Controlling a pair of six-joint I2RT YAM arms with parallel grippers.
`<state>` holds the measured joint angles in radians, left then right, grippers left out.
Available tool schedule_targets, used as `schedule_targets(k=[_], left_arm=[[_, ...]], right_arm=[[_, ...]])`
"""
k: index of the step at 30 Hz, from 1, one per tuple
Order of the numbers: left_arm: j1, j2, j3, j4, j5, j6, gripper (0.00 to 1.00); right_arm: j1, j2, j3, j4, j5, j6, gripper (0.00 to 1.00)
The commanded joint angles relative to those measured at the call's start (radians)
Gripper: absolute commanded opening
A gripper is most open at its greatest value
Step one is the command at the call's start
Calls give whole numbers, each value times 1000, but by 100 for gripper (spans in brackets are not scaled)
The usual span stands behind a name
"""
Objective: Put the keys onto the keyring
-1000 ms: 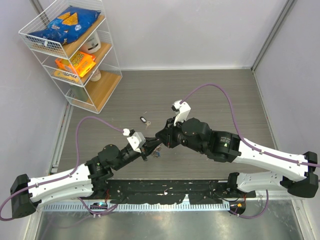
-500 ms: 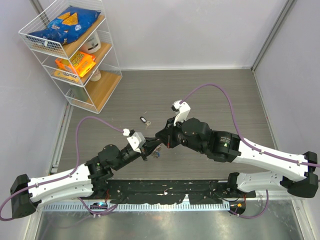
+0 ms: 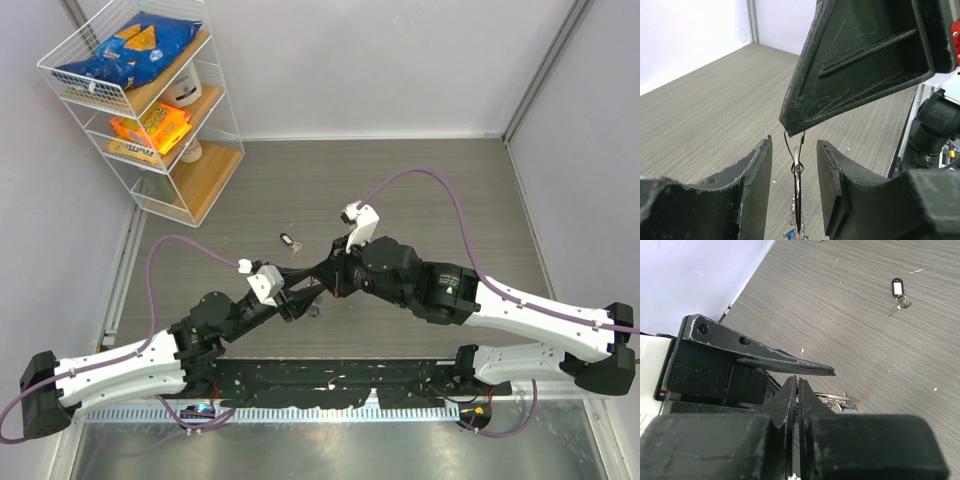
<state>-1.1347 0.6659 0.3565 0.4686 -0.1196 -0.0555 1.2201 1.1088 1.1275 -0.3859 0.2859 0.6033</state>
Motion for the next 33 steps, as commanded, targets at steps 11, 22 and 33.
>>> schedule_targets(k=[11, 22, 33], left_arm=[[-4, -8, -7, 81, -5, -4, 40], [-2, -28, -19, 85, -18, 2, 33], [-2, -63, -40, 103, -45, 10, 0]], right_arm=[[1, -10, 6, 76, 24, -17, 6], [1, -27, -2, 76, 30, -20, 6], [2, -27, -11, 78, 30, -20, 6]])
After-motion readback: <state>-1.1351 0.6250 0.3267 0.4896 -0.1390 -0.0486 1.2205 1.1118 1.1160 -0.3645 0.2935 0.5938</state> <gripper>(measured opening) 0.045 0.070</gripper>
